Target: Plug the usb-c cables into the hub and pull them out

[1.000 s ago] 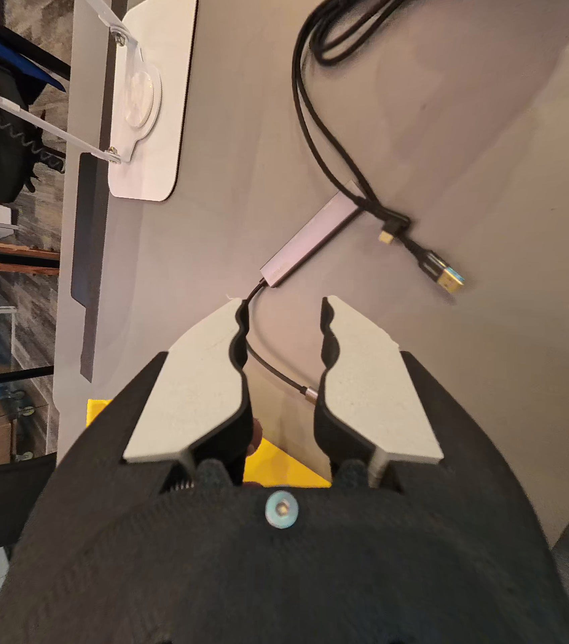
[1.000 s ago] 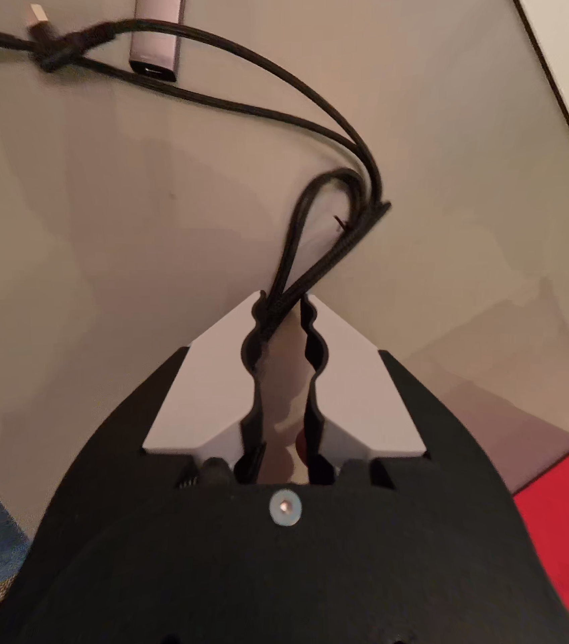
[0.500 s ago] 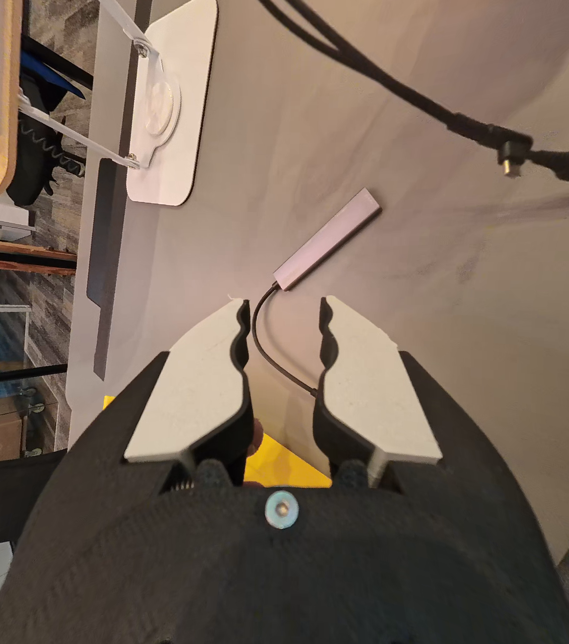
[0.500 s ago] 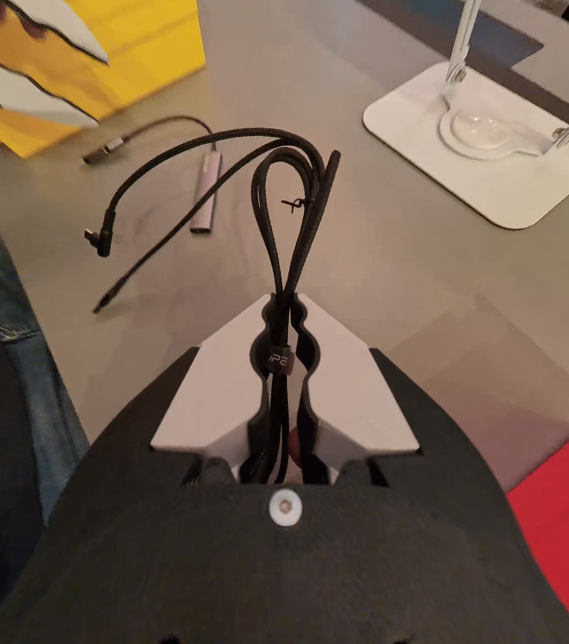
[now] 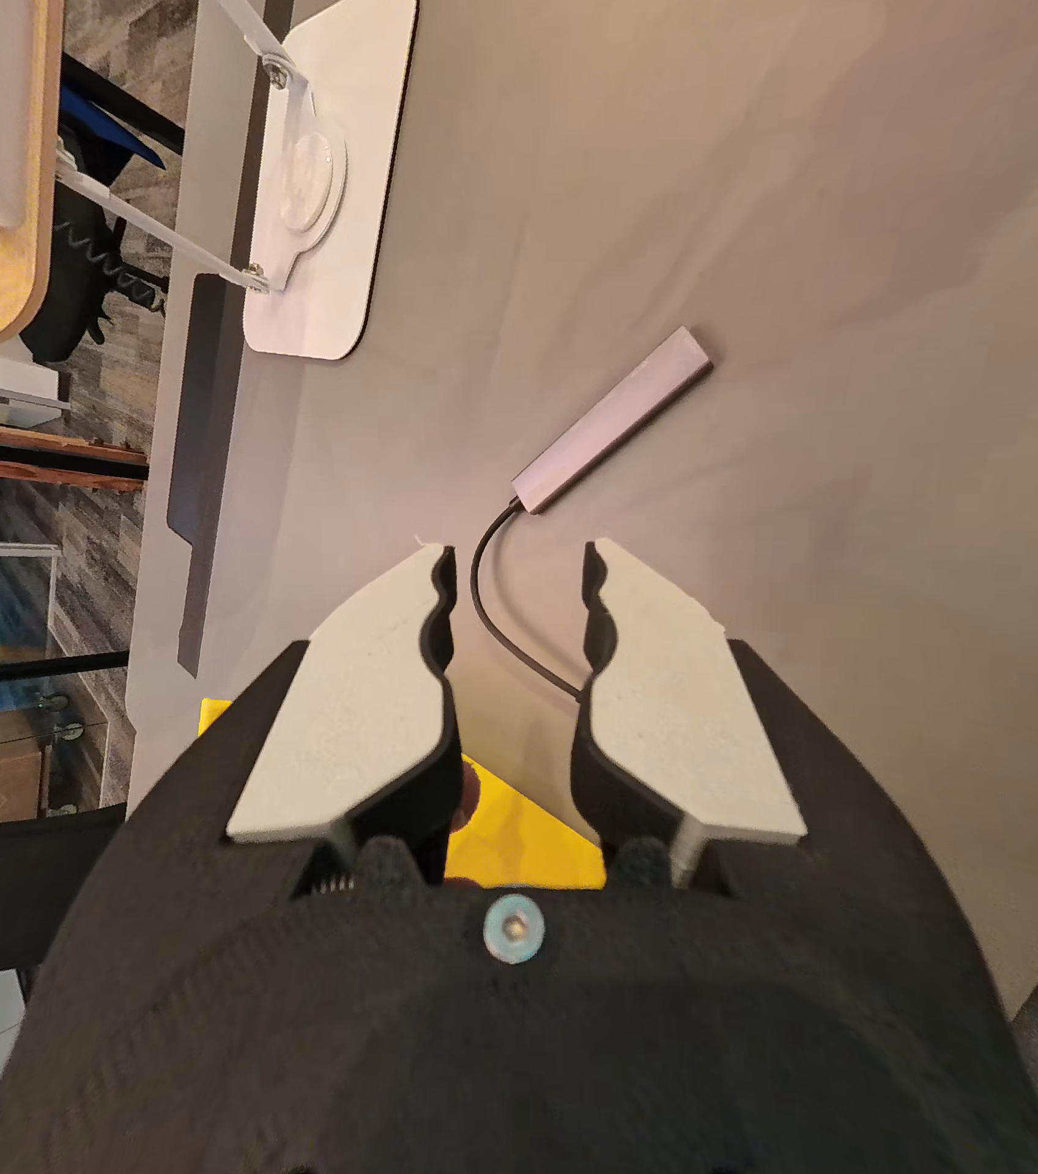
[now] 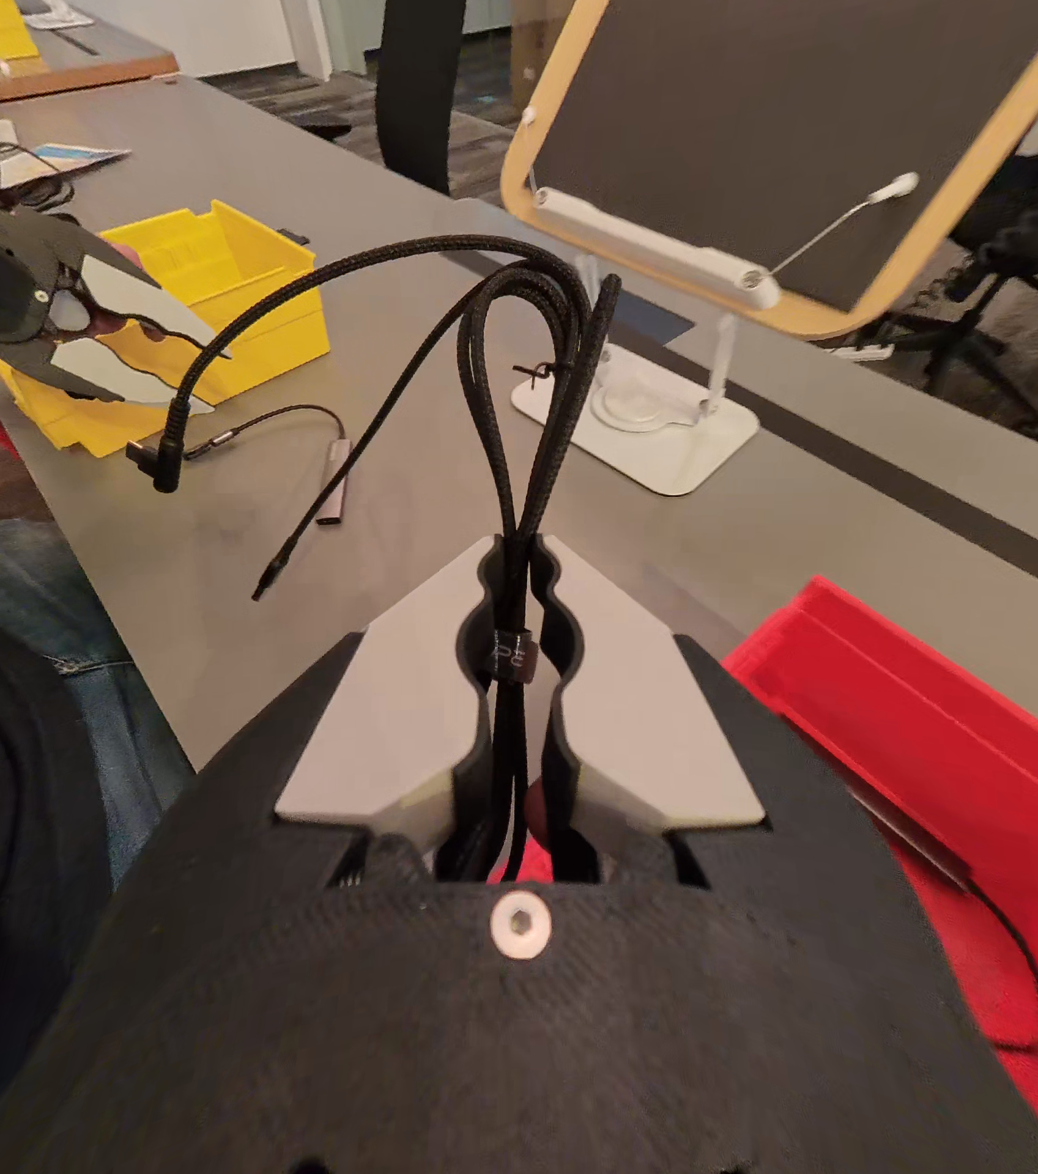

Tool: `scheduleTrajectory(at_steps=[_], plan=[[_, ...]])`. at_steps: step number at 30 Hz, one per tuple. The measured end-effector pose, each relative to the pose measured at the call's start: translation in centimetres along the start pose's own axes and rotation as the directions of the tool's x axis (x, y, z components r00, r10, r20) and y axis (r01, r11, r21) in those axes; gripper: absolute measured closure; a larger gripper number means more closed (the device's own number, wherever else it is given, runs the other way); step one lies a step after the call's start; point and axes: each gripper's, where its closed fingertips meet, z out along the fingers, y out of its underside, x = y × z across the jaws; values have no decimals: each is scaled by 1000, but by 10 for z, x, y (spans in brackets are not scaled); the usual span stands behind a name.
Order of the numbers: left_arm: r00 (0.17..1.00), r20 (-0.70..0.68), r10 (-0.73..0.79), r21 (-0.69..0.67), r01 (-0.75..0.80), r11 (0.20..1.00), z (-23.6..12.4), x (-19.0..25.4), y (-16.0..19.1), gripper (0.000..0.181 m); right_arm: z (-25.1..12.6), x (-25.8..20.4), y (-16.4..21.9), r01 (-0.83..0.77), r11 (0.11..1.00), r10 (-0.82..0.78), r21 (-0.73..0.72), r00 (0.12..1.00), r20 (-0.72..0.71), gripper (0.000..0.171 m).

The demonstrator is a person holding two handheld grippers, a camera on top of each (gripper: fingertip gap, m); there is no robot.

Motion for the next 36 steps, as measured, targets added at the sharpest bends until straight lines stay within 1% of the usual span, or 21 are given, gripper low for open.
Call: scheduleTrajectory(at_steps=[6,17,31,34,36], plan=[[1000,-7,6,-5,-6,1000,1,4,-1,144,-54,27,0,20,1000,-19,6,993,-115,167],[1000,-23,19,-21,-20,1000,4,12,-1,144,-134,77,27,13,998,-29,-53,951,-309,167],[1000,-29,10,-38,-11,999,5,14,4,143,-195,112,42,-26,999,7,-36,895,-445,166],[999,-32,11,-40,-12,999,6,15,4,143,-204,116,44,-19,998,-9,-53,881,-474,166],[999,-38,14,-40,-15,999,7,17,4,143,-203,117,51,-13,995,-35,-96,877,-479,166]])
